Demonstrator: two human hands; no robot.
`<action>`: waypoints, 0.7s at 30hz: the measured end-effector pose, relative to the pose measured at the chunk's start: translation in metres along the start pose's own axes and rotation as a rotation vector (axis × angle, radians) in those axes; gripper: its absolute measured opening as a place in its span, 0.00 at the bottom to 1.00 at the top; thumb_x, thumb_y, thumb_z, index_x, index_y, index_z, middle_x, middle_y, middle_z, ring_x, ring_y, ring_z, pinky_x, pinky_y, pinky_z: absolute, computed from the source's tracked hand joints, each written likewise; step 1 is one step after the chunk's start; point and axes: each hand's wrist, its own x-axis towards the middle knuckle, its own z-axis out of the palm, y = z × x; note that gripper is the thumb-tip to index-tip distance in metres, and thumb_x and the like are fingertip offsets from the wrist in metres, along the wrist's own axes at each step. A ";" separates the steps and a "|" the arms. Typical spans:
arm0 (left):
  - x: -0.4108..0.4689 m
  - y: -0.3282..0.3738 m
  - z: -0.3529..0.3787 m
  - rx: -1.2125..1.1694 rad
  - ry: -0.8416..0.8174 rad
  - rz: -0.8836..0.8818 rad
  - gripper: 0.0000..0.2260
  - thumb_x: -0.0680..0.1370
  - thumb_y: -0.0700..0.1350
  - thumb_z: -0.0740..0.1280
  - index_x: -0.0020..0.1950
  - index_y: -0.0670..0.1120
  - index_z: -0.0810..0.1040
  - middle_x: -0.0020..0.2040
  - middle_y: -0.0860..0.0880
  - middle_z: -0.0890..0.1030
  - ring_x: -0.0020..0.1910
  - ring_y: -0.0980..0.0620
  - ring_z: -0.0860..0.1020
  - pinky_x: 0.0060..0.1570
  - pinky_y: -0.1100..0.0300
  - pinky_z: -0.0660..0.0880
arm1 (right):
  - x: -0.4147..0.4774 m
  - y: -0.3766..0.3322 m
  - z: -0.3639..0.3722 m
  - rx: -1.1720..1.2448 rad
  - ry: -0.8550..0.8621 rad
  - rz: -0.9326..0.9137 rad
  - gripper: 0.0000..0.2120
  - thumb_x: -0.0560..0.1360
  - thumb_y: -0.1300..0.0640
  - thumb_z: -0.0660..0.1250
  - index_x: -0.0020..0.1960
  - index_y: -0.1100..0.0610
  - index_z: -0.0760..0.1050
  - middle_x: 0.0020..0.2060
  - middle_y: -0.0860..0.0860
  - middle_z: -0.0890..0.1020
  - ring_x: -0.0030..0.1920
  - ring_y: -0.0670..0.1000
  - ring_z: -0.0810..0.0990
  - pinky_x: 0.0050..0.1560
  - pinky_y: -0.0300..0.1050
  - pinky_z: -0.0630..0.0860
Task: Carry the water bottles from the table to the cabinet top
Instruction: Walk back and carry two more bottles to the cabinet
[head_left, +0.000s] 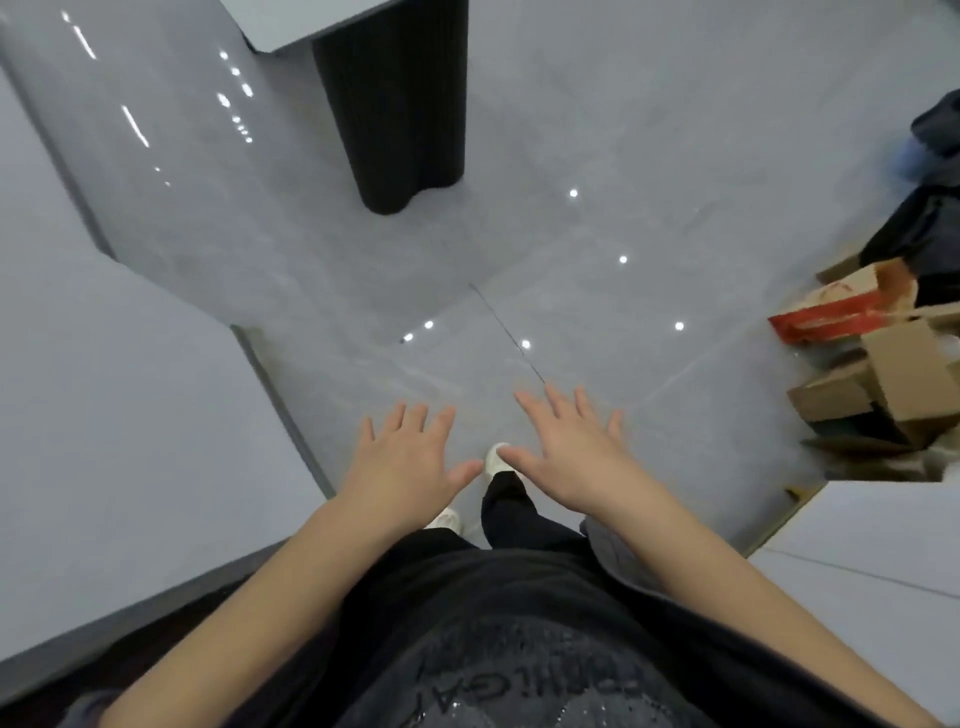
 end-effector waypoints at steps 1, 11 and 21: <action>0.005 0.006 -0.004 -0.031 0.009 -0.029 0.32 0.79 0.65 0.51 0.79 0.51 0.50 0.78 0.48 0.56 0.78 0.46 0.50 0.74 0.43 0.49 | 0.009 0.004 -0.010 -0.036 -0.007 -0.033 0.34 0.79 0.35 0.53 0.79 0.44 0.44 0.80 0.52 0.45 0.79 0.59 0.39 0.74 0.68 0.41; 0.046 0.040 -0.024 -0.233 0.049 -0.231 0.33 0.79 0.65 0.52 0.79 0.52 0.49 0.79 0.48 0.55 0.78 0.46 0.49 0.74 0.41 0.47 | 0.080 0.020 -0.069 -0.292 -0.094 -0.227 0.34 0.79 0.34 0.53 0.79 0.44 0.45 0.80 0.53 0.46 0.79 0.60 0.40 0.73 0.69 0.40; 0.093 -0.008 -0.055 -0.256 0.074 -0.307 0.34 0.77 0.68 0.50 0.78 0.50 0.52 0.77 0.47 0.60 0.77 0.45 0.52 0.73 0.39 0.52 | 0.134 -0.030 -0.101 -0.358 -0.177 -0.273 0.36 0.78 0.32 0.49 0.79 0.44 0.42 0.80 0.53 0.45 0.79 0.60 0.39 0.74 0.69 0.40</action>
